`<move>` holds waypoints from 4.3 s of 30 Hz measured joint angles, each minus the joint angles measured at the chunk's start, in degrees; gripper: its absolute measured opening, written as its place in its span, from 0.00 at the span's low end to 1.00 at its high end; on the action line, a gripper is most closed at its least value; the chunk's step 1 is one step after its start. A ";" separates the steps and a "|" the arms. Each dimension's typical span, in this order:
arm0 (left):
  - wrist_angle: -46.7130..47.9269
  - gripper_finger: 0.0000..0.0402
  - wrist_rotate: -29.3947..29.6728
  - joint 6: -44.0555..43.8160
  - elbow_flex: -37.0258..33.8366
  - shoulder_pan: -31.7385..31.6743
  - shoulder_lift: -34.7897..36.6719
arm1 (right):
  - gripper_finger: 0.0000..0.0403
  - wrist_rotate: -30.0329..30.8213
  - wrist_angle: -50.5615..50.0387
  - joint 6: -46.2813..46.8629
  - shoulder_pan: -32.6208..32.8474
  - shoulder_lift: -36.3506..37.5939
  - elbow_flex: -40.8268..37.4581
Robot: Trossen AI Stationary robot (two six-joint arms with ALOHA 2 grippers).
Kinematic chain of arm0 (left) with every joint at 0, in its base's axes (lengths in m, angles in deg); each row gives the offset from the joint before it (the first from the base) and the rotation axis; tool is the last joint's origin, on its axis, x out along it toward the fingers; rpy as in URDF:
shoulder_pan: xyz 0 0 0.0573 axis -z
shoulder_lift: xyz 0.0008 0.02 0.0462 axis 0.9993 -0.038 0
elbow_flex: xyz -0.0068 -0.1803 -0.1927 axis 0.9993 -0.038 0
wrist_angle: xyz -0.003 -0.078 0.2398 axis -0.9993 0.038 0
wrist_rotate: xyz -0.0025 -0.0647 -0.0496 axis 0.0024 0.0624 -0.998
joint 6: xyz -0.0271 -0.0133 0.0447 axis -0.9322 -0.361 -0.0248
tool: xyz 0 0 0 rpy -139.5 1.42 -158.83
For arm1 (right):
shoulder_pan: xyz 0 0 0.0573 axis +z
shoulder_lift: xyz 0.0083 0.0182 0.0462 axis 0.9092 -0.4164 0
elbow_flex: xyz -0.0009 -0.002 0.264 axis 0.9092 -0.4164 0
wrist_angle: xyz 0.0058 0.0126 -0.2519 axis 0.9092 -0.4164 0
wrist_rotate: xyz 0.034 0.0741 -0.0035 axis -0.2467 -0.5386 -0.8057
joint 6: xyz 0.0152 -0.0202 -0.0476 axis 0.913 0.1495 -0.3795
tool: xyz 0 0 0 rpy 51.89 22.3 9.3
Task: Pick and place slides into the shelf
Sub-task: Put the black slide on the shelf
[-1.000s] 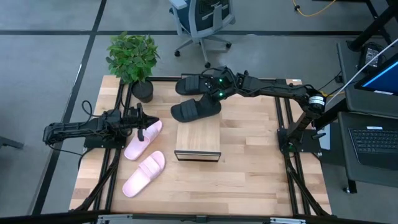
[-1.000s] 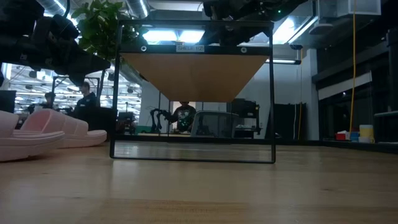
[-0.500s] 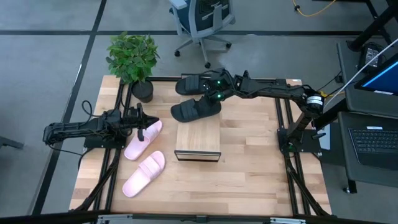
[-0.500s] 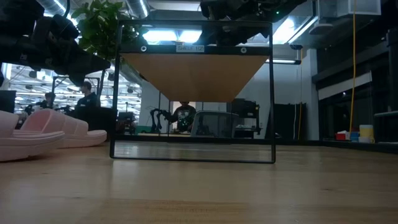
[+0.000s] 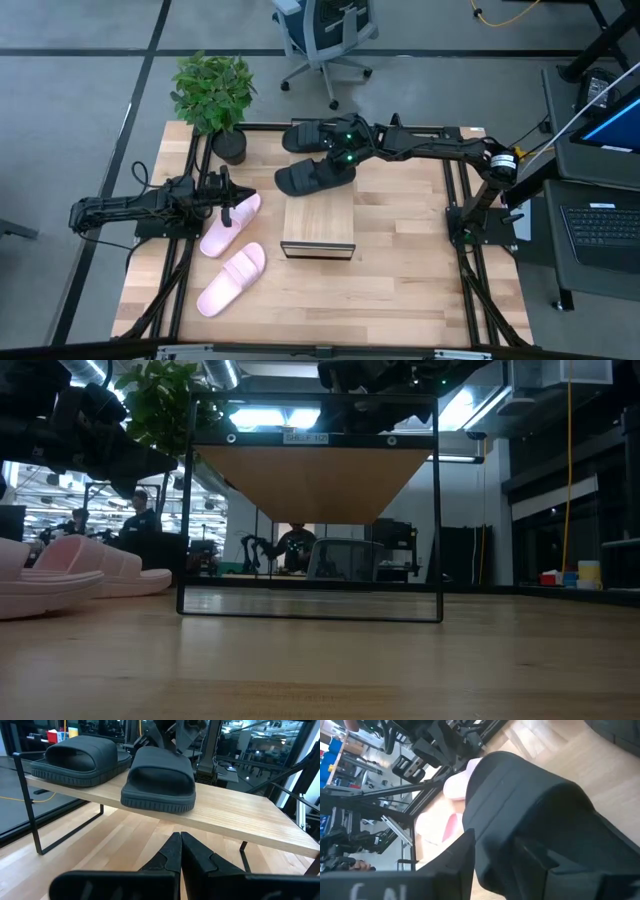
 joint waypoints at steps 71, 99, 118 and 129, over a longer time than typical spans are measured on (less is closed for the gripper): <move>0.00 0.00 0.15 0.00 0.00 0.00 0.00 | 0.02 5.18 -3.44 1.41 -5.00 3.58 -0.09; 0.00 0.00 0.20 0.47 0.00 0.01 -0.01 | 0.10 4.96 -3.34 5.79 -4.87 2.54 0.00; 0.00 0.00 0.20 0.46 0.00 0.01 -0.02 | 0.36 3.14 -2.35 5.78 -4.86 2.54 -0.02; 0.00 0.00 0.20 0.42 0.00 0.02 -0.02 | 0.42 1.44 0.87 5.78 -4.85 2.54 -0.04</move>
